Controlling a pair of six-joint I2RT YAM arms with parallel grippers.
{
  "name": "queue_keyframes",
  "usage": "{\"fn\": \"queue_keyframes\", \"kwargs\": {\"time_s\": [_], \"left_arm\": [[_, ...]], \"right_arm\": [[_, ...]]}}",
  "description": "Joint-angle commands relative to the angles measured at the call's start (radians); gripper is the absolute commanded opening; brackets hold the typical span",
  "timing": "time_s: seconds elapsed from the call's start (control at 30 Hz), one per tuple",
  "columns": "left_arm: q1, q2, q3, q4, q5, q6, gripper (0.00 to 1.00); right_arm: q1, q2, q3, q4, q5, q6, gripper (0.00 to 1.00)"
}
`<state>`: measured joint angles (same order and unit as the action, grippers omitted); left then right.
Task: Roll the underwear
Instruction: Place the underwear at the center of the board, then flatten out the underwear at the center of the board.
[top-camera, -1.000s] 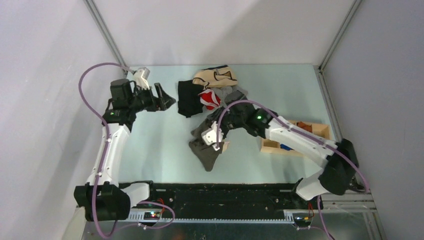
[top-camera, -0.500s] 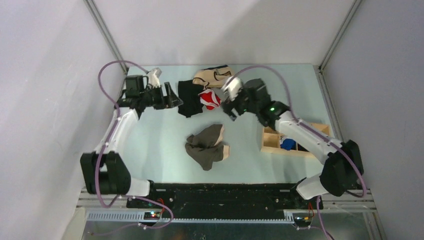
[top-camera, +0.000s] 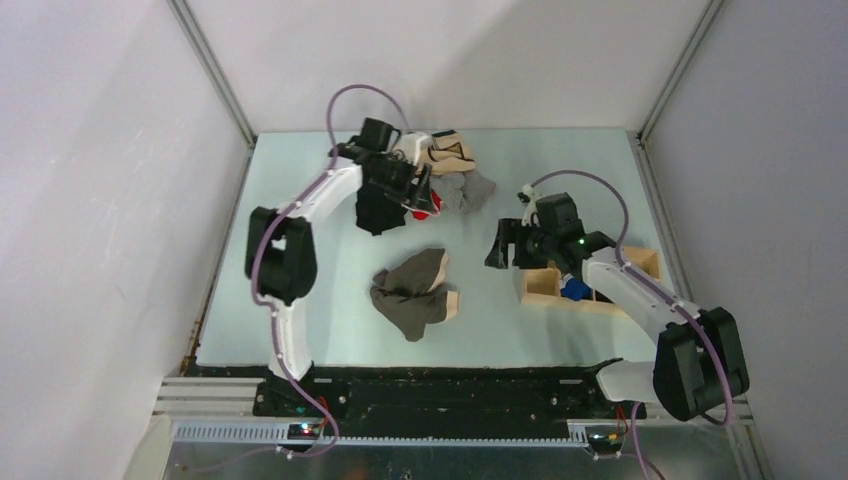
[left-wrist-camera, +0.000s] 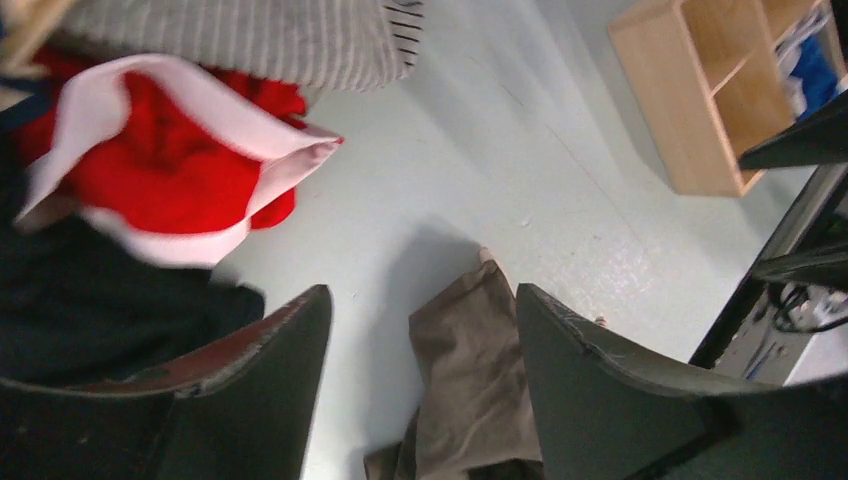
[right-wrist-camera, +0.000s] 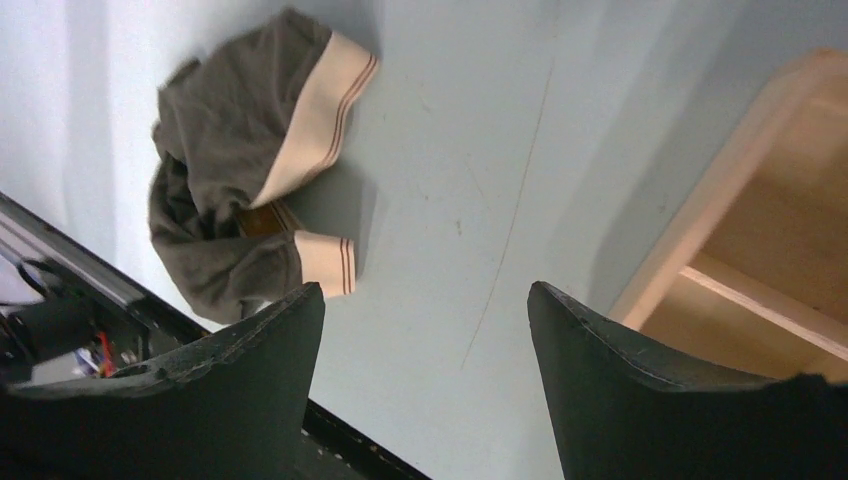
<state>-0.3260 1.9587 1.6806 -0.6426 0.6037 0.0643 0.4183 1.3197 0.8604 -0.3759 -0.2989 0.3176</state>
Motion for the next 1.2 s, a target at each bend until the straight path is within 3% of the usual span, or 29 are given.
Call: {"fn": "queue_keyframes", "kwargs": {"time_s": [0.0,0.17,0.37,0.73,1.03,1.17], "left_arm": [[-0.085,0.133,0.205,-0.166,-0.017,0.21,0.71],[-0.135,0.313,0.376,-0.371,-0.026,0.299,0.68],[-0.209,0.352,0.347,-0.351,-0.128,0.33,0.75],[-0.264,0.412,0.331,-0.474,-0.183,0.477,0.64],[-0.254,0.403,0.367,-0.466,-0.078,0.447,0.26],[-0.228,0.32,0.42,-0.427,-0.048,0.362,0.17]], "right_arm": [[-0.088,-0.071,-0.023,0.041,-0.032,0.066,0.79],[-0.156,-0.098,-0.055,0.033,-0.065,0.094,0.77],[-0.196,-0.124,-0.075,0.026,-0.052,0.09,0.76],[-0.257,-0.082,-0.078,0.036,-0.074,0.114,0.75],[-0.266,-0.045,-0.072,0.068,-0.086,0.116,0.74],[-0.253,-0.014,-0.04,0.101,-0.123,0.057,0.7]]}}
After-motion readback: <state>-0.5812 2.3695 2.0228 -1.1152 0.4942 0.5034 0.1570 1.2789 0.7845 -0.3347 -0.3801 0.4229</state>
